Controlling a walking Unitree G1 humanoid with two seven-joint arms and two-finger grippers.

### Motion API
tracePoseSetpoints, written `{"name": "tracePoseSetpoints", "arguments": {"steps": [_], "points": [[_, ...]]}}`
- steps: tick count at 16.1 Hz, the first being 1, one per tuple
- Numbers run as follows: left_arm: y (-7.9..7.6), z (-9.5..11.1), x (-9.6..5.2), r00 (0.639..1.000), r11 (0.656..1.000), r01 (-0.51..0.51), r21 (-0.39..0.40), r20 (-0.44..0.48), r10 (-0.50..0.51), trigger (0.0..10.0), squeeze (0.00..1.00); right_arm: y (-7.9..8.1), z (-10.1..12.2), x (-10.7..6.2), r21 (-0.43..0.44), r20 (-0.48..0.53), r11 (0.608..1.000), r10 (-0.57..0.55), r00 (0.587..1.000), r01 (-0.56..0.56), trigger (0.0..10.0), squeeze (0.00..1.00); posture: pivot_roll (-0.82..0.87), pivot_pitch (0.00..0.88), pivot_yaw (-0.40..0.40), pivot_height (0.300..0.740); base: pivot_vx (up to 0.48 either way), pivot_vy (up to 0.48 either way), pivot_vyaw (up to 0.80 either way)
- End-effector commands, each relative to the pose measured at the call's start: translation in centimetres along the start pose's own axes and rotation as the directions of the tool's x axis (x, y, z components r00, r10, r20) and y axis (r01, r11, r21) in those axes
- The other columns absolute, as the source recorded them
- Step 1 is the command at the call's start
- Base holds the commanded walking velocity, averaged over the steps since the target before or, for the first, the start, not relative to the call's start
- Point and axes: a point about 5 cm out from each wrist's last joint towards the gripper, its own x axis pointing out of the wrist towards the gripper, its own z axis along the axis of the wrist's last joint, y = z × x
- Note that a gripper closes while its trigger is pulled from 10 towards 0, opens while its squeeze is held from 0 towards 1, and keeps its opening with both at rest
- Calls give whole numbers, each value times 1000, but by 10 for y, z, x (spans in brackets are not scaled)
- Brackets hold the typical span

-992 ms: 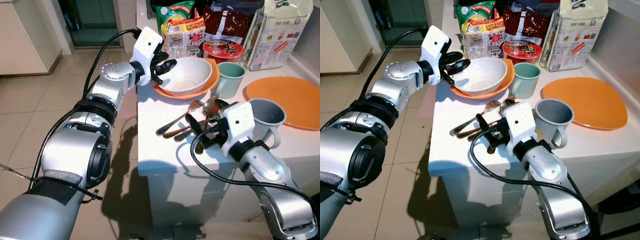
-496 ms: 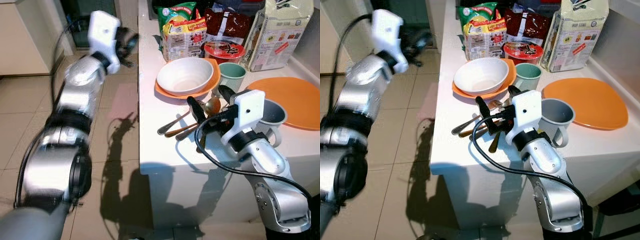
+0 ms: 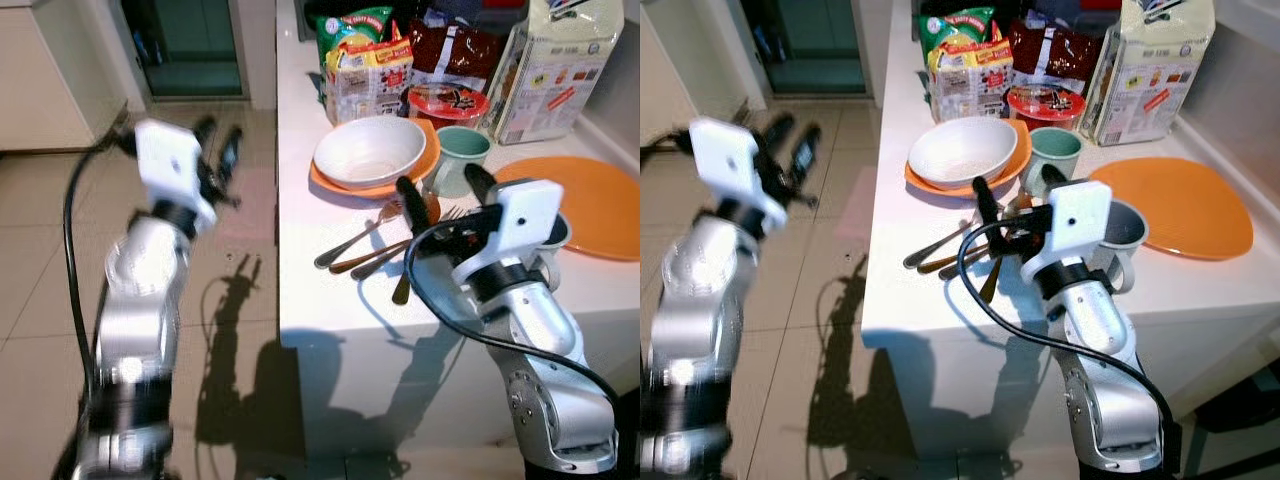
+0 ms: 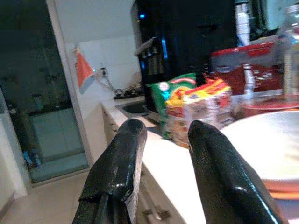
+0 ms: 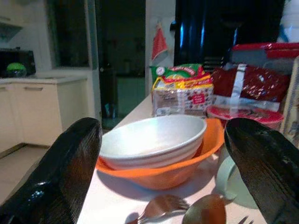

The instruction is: Setting the table

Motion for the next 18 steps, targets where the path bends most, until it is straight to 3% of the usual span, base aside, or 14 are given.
{"name": "tracePoseSetpoints", "arguments": {"steps": [1, 3, 8, 18], "points": [[-6, 6, -2, 1000, 1000, 9, 21, -2, -9, 10000, 0, -1, 4, 2, 5, 25, 1000, -12, 1000, 11, 10000, 0, 32, 0, -6, 740, 0, 0, 0], [-15, 5, -8, 1000, 1000, 5, 23, -30, -4, 10000, 0, -1, 5, 3, 10, 25, 1000, -21, 999, 20, 10000, 0, 27, 0, -10, 740, 0, 0, 0], [-22, 6, 0, 999, 1000, -6, 4, -42, 6, 10000, 0, -4, 0, 11, 27, 17, 999, -35, 999, 35, 10000, 0, 53, 0, -7, 740, 0, 305, -321], [-9, 0, -8, 994, 998, -27, 58, -102, 33, 10000, 0, 1, -4, 17, 54, 13, 998, -21, 1000, 20, 10000, 0, 71, 0, -15, 740, 0, 408, -639]]}}
